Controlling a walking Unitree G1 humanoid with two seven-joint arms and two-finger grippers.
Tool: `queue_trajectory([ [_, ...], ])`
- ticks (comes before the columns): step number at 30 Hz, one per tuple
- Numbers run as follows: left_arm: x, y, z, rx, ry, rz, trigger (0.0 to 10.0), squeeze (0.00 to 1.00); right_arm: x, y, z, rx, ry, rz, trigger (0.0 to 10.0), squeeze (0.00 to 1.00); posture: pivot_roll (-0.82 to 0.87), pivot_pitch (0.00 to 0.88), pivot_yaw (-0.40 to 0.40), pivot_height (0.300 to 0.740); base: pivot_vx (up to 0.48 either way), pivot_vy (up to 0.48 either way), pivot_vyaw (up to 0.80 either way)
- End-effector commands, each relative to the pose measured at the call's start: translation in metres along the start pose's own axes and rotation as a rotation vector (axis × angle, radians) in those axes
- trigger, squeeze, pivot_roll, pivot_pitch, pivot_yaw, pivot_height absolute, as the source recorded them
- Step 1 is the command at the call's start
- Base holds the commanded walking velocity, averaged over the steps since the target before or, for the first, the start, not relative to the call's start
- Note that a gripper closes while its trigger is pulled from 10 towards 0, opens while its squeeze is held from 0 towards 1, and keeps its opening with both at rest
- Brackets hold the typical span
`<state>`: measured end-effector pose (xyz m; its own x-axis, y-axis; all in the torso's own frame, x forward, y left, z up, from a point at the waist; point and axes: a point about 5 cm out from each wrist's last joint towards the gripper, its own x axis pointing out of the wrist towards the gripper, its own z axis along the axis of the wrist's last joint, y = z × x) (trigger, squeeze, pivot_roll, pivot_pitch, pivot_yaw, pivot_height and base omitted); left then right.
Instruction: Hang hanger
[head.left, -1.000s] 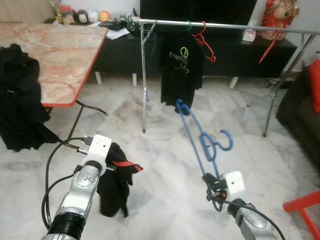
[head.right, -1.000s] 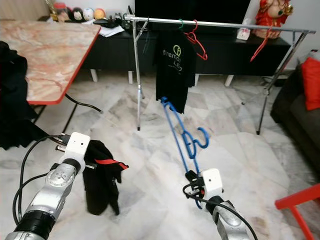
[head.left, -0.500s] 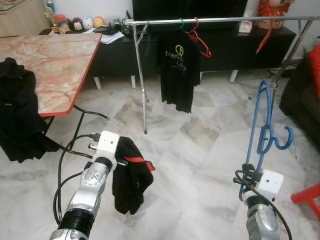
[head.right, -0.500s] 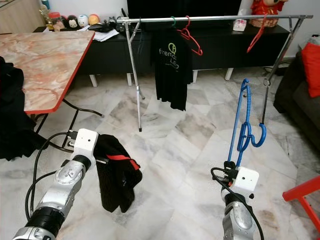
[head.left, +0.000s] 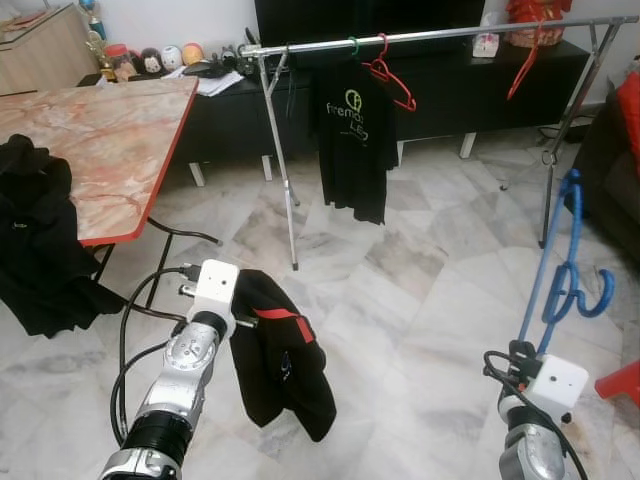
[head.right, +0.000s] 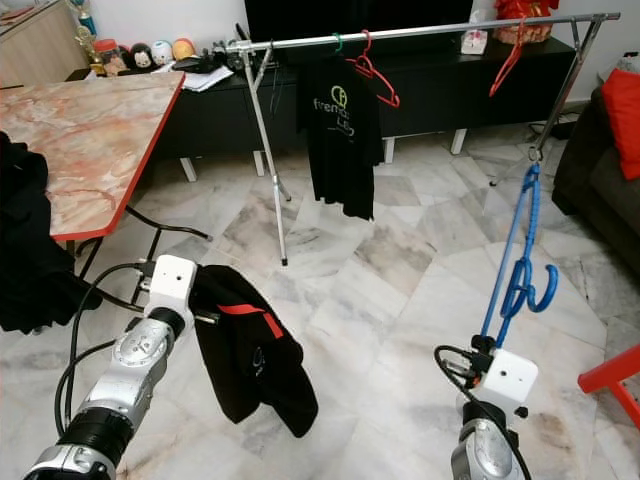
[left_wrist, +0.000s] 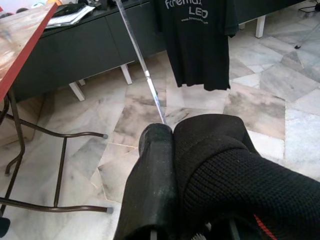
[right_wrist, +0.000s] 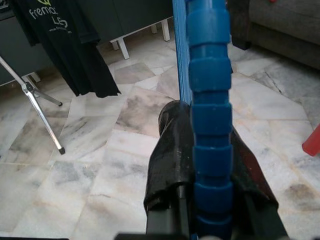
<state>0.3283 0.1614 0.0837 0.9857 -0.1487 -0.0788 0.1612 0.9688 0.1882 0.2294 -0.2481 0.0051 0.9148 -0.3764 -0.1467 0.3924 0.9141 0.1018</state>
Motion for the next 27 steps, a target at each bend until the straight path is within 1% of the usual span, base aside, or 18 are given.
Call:
queue_trajectory([
  [1,-0.001,0.004,0.001,-0.012,-0.017,0.031,10.0,0.00,0.000,0.000,0.001,-0.005,-0.014,0.000,10.0,0.00,-0.18,0.000,0.094,0.740,0.000,0.000,0.00],
  [3,-0.001,0.002,0.000,-0.023,-0.019,0.038,10.0,0.00,0.001,0.000,0.002,-0.013,-0.008,-0.001,10.0,0.00,-0.18,0.000,0.093,0.740,0.000,0.000,0.00],
  [8,-0.005,0.004,-0.004,-0.052,-0.018,0.040,10.0,0.00,0.004,0.006,0.006,-0.011,-0.027,0.015,10.0,0.00,-0.16,0.000,0.086,0.740,0.000,0.000,0.00],
  [11,-0.007,0.012,-0.010,-0.035,0.008,0.074,10.0,0.00,0.005,0.011,0.002,-0.020,-0.002,0.026,10.0,0.00,-0.16,0.000,0.091,0.740,0.000,0.000,0.00],
  [13,-0.006,0.019,-0.007,-0.071,-0.006,0.096,10.0,0.00,0.006,0.014,0.003,-0.007,-0.009,0.031,10.0,0.00,-0.14,0.000,0.087,0.740,0.000,0.000,0.00],
  [19,-0.002,0.027,-0.004,-0.084,-0.007,0.119,10.0,0.00,0.011,0.023,0.003,-0.012,0.003,0.046,10.0,0.00,-0.13,0.000,0.086,0.740,0.000,0.000,0.00],
  [25,-0.002,0.027,0.000,-0.124,-0.028,0.129,10.0,0.00,0.015,0.026,0.007,-0.016,-0.008,0.061,10.0,0.00,-0.10,0.000,0.082,0.740,0.000,0.000,0.00],
  [27,-0.004,0.026,-0.001,-0.123,-0.029,0.129,10.0,0.00,0.013,0.025,0.006,-0.027,-0.008,0.058,10.0,0.00,-0.12,0.000,0.089,0.740,0.000,0.403,0.00],
])
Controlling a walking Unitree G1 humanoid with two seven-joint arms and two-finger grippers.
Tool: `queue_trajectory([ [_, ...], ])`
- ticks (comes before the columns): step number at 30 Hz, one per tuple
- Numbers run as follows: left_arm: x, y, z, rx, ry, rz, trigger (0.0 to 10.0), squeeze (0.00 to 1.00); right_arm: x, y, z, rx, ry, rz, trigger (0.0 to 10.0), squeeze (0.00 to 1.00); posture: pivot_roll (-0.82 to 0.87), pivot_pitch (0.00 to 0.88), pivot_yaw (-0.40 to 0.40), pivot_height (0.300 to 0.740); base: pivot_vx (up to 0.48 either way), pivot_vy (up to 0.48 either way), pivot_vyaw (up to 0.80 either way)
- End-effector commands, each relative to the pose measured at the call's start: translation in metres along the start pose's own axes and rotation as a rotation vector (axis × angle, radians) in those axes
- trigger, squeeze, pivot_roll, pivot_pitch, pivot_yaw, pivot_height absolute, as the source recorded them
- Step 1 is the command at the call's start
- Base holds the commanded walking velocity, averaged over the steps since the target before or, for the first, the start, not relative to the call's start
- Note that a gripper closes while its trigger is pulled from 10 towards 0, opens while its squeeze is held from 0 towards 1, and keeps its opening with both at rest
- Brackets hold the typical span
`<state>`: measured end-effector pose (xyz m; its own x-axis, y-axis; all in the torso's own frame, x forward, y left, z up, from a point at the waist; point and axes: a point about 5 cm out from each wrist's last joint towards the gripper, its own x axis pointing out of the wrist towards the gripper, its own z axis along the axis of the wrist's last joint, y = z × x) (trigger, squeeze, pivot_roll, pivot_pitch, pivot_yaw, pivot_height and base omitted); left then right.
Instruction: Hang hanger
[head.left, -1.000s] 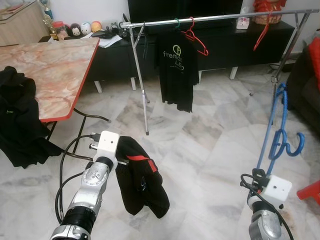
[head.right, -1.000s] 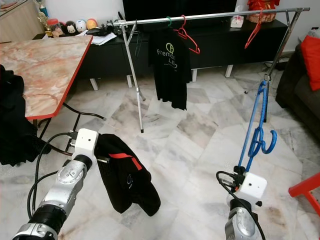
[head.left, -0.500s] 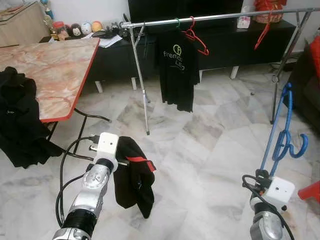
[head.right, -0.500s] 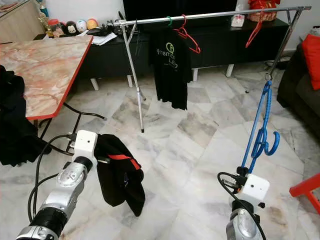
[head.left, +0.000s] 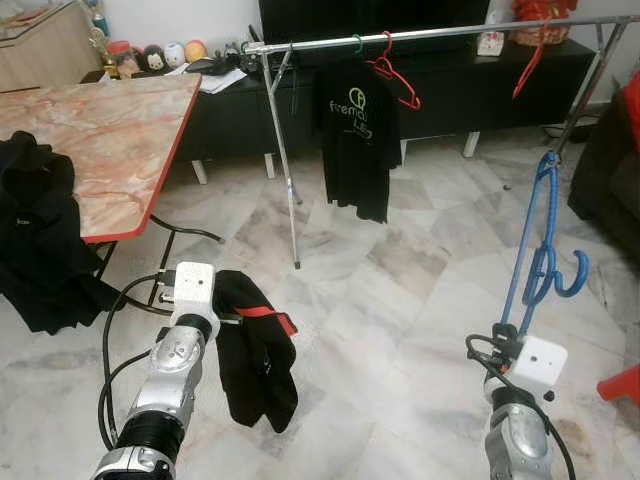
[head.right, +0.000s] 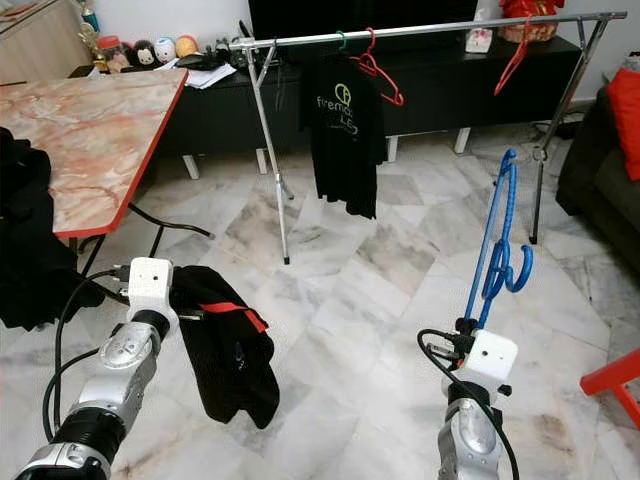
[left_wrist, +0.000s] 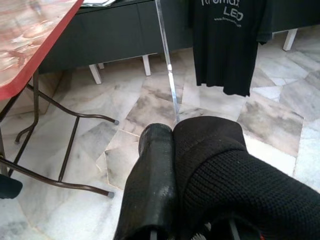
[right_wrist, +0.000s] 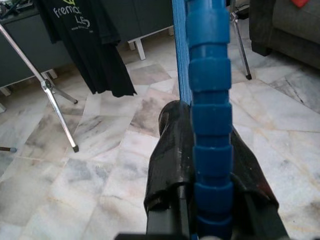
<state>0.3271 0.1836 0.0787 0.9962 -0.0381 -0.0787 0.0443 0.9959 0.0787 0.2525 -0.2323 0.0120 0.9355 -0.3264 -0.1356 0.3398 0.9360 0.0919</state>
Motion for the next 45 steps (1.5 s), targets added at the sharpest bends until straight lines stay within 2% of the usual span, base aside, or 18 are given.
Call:
queue_trajectory([
  [1,0.000,0.005,0.009,-0.005,-0.045,0.016,10.0,0.00,-0.002,0.000,-0.001,-0.008,-0.004,0.001,10.0,0.00,-0.13,0.000,0.091,0.740,0.000,0.416,0.00],
  [6,-0.002,0.004,0.007,-0.002,-0.046,0.008,10.0,0.00,-0.011,-0.004,-0.010,-0.014,0.017,-0.010,10.0,0.00,-0.15,0.000,0.105,0.740,0.000,0.423,0.00],
  [8,-0.002,0.002,0.003,0.006,-0.027,0.004,10.0,0.00,-0.021,-0.010,-0.027,-0.031,0.104,-0.028,10.0,0.00,-0.14,0.000,0.105,0.740,0.000,0.420,0.00],
  [9,-0.002,0.002,0.003,0.006,-0.027,0.004,10.0,0.00,-0.021,-0.010,-0.027,-0.031,0.104,-0.028,10.0,0.00,-0.14,0.000,0.105,0.740,0.000,0.420,0.00],
  [12,-0.002,0.000,0.006,-0.006,-0.037,-0.002,10.0,0.00,-0.028,-0.015,-0.043,-0.069,0.200,-0.032,10.0,0.00,-0.14,0.000,0.099,0.740,0.000,0.423,0.00],
  [20,0.000,-0.004,0.013,-0.011,-0.057,0.003,10.0,0.00,-0.031,-0.020,-0.054,-0.058,0.292,-0.039,10.0,0.00,-0.13,0.000,0.073,0.740,0.000,0.422,0.00],
  [22,-0.004,-0.002,0.011,-0.011,-0.058,0.013,10.0,0.00,-0.038,-0.021,-0.065,-0.074,0.372,-0.039,10.0,0.00,-0.13,0.000,0.070,0.740,0.000,0.420,0.00],
  [24,-0.006,-0.002,0.009,-0.013,-0.055,0.016,10.0,0.00,-0.041,-0.021,-0.070,-0.078,0.405,-0.034,10.0,0.00,-0.13,0.000,0.068,0.740,0.000,0.420,0.00],
  [29,-0.006,-0.004,0.011,-0.018,-0.054,0.024,10.0,0.00,-0.056,-0.026,-0.086,-0.040,0.527,-0.063,10.0,0.00,-0.12,0.000,0.058,0.740,0.000,0.416,0.00],
  [37,-0.006,-0.004,0.015,-0.016,-0.053,0.028,10.0,0.00,-0.074,-0.029,-0.104,-0.105,0.690,-0.060,10.0,0.00,-0.12,0.000,0.065,0.740,0.000,0.405,0.00],
  [41,-0.007,-0.005,0.016,-0.019,-0.054,0.031,10.0,0.00,-0.080,-0.037,-0.107,-0.068,0.709,-0.115,10.0,0.00,-0.12,0.000,0.066,0.740,0.000,0.402,0.00],
  [45,-0.007,-0.005,0.017,-0.015,-0.052,0.028,10.0,0.00,-0.086,-0.039,-0.110,-0.073,0.729,-0.108,10.0,0.00,-0.11,0.000,0.063,0.740,0.000,0.399,0.00],
])
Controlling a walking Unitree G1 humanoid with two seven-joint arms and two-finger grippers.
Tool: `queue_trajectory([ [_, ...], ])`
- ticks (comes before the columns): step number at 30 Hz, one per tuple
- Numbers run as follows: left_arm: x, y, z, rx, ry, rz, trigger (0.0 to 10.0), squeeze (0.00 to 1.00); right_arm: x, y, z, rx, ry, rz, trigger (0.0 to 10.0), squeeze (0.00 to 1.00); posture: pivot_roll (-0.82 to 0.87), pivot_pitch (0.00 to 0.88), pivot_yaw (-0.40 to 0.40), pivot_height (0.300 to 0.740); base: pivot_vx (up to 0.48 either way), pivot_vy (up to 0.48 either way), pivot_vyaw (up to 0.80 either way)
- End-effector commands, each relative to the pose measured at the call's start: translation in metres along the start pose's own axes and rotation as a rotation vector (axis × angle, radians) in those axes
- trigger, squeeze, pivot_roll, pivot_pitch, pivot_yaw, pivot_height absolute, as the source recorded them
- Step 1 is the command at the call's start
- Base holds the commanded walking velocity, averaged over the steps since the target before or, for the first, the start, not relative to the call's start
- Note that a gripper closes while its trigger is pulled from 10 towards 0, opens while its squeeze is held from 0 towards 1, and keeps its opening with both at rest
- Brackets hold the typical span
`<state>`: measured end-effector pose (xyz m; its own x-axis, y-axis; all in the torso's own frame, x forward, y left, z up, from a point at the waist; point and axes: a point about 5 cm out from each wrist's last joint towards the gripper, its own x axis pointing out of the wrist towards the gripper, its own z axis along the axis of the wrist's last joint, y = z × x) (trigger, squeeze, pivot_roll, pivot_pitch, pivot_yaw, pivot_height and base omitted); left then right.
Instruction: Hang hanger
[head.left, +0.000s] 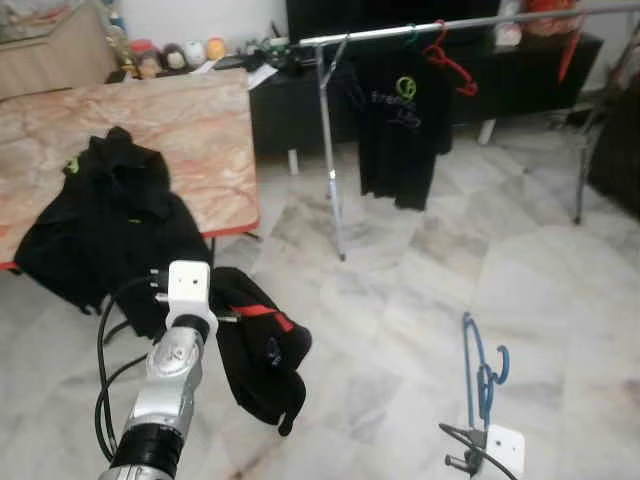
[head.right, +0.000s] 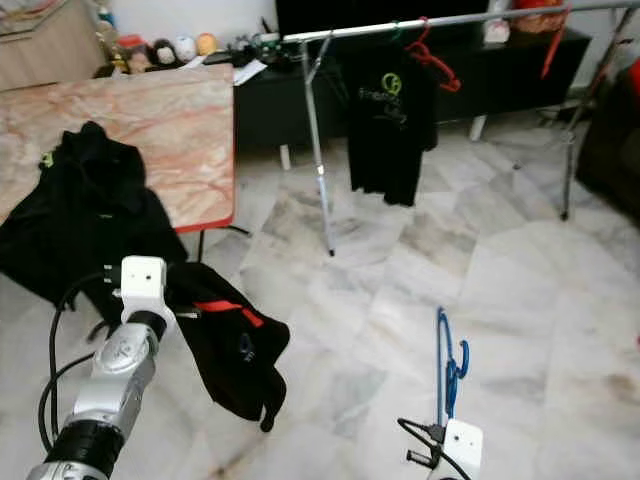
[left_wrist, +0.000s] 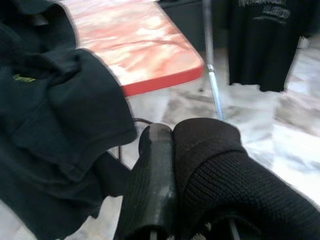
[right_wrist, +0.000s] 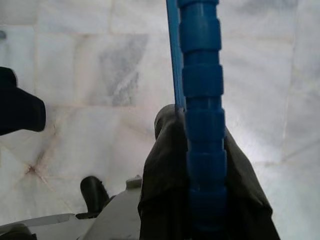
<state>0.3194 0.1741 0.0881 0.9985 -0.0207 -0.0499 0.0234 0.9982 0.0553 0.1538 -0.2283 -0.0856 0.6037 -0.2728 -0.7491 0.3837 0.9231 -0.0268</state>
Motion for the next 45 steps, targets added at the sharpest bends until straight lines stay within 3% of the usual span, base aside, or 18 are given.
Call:
queue_trajectory([
  [1,0.002,0.004,0.008,0.010,-0.026,0.008,10.0,0.00,-0.003,0.000,-0.010,0.000,0.030,0.001,10.0,0.00,-0.11,0.000,0.059,0.740,0.000,0.398,0.00],
  [10,0.001,0.007,0.013,0.012,-0.035,0.024,10.0,0.00,-0.009,-0.002,-0.027,0.007,0.065,0.004,10.0,0.00,-0.10,0.000,0.051,0.740,0.000,0.395,0.00],
  [20,0.000,0.002,0.011,-0.003,-0.028,0.021,10.0,0.00,-0.007,0.003,-0.022,-0.021,0.055,0.030,10.0,0.00,-0.10,0.000,0.042,0.740,0.000,0.371,0.00],
  [29,-0.002,0.000,0.009,-0.004,-0.023,0.015,10.0,0.00,-0.008,0.003,-0.023,-0.031,0.061,0.033,10.0,0.00,-0.09,0.000,0.034,0.740,0.000,0.000,0.00],
  [33,-0.009,-0.004,0.006,-0.008,-0.016,-0.003,10.0,0.00,-0.008,0.003,-0.024,-0.038,0.063,0.039,10.0,0.00,-0.10,0.000,0.036,0.740,0.000,0.000,0.00],
  [39,-0.028,0.010,-0.007,0.011,-0.001,0.010,10.0,0.00,-0.008,0.003,-0.025,-0.058,0.068,0.049,10.0,0.00,-0.09,0.000,0.031,0.740,0.000,0.000,0.00],
  [45,-0.035,0.011,-0.002,-0.001,-0.031,0.006,10.0,0.00,-0.008,0.002,-0.025,-0.067,0.066,0.051,10.0,0.00,-0.09,0.000,0.030,0.740,0.000,0.000,0.09],
])
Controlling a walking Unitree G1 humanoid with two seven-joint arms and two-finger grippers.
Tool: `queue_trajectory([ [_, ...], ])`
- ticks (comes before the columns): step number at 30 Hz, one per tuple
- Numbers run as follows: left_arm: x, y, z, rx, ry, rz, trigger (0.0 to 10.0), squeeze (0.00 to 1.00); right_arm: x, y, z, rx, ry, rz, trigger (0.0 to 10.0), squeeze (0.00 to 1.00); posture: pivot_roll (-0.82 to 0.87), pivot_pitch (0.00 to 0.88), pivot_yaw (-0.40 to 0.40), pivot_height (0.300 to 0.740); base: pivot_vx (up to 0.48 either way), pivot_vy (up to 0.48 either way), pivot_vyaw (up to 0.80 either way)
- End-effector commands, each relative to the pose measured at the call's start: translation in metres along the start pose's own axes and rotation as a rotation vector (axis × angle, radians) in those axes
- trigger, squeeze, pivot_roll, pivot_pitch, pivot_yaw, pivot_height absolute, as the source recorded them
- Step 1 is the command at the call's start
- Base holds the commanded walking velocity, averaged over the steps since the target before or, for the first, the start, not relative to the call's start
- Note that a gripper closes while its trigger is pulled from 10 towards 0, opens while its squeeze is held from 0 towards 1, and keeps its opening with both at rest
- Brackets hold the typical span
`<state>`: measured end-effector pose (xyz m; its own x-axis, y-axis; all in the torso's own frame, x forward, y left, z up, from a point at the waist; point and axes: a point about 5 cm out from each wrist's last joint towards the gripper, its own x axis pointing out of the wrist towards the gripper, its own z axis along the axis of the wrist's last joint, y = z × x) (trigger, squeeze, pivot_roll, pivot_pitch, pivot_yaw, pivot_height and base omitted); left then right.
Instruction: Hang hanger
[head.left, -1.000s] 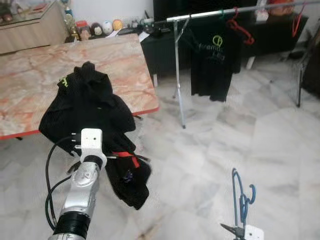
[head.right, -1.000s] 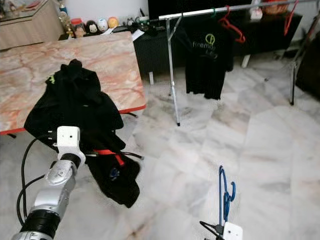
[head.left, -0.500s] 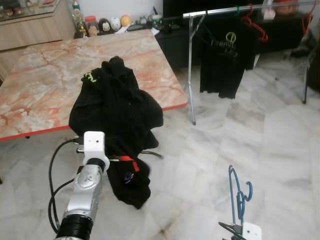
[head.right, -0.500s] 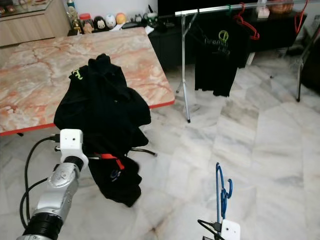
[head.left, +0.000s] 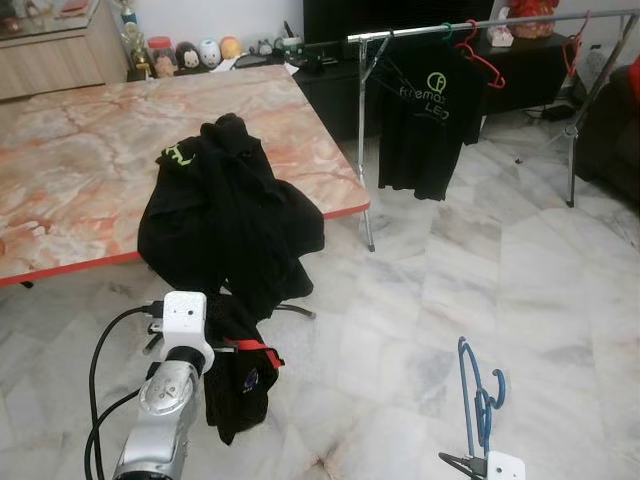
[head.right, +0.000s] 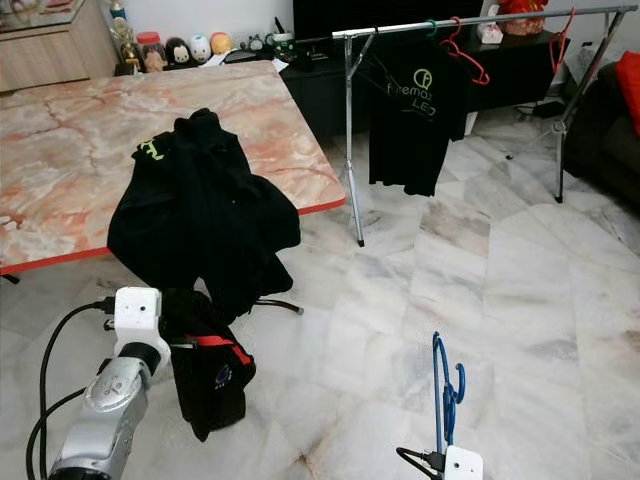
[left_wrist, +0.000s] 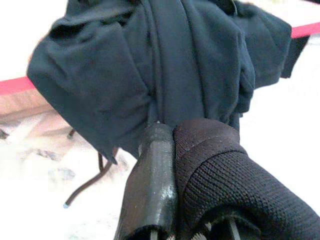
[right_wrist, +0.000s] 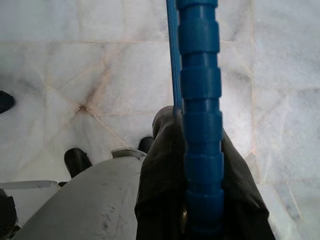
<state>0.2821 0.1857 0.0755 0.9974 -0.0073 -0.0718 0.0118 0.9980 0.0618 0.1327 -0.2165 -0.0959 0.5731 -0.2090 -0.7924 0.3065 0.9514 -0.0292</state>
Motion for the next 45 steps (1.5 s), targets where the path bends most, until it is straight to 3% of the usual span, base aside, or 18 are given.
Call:
queue_trajectory([
  [1,0.003,0.000,0.014,-0.006,-0.057,-0.007,10.0,0.00,0.000,-0.001,0.000,-0.003,0.000,0.000,10.0,0.00,-0.09,0.000,0.030,0.740,0.000,0.000,0.56],
  [9,0.010,-0.007,0.023,-0.014,-0.081,-0.030,10.0,0.00,0.000,0.000,0.000,-0.004,0.001,0.004,10.0,0.00,-0.10,0.000,0.040,0.740,0.000,0.000,0.61],
  [26,0.009,-0.008,0.024,-0.017,-0.075,-0.028,10.0,0.00,0.001,0.001,0.003,-0.011,-0.004,0.016,10.0,0.00,-0.14,0.000,0.034,0.740,0.000,0.000,0.65],
  [37,0.004,-0.011,0.025,0.044,-0.097,-0.068,10.0,0.00,0.001,0.000,0.002,0.021,-0.001,0.012,10.0,0.00,-0.11,0.000,0.040,0.740,0.000,0.000,0.00],
  [45,0.004,-0.007,0.035,0.042,-0.146,-0.051,10.0,0.00,0.002,0.000,0.005,0.017,-0.006,0.024,10.0,0.00,-0.09,0.000,0.031,0.740,0.000,0.000,0.00],
])
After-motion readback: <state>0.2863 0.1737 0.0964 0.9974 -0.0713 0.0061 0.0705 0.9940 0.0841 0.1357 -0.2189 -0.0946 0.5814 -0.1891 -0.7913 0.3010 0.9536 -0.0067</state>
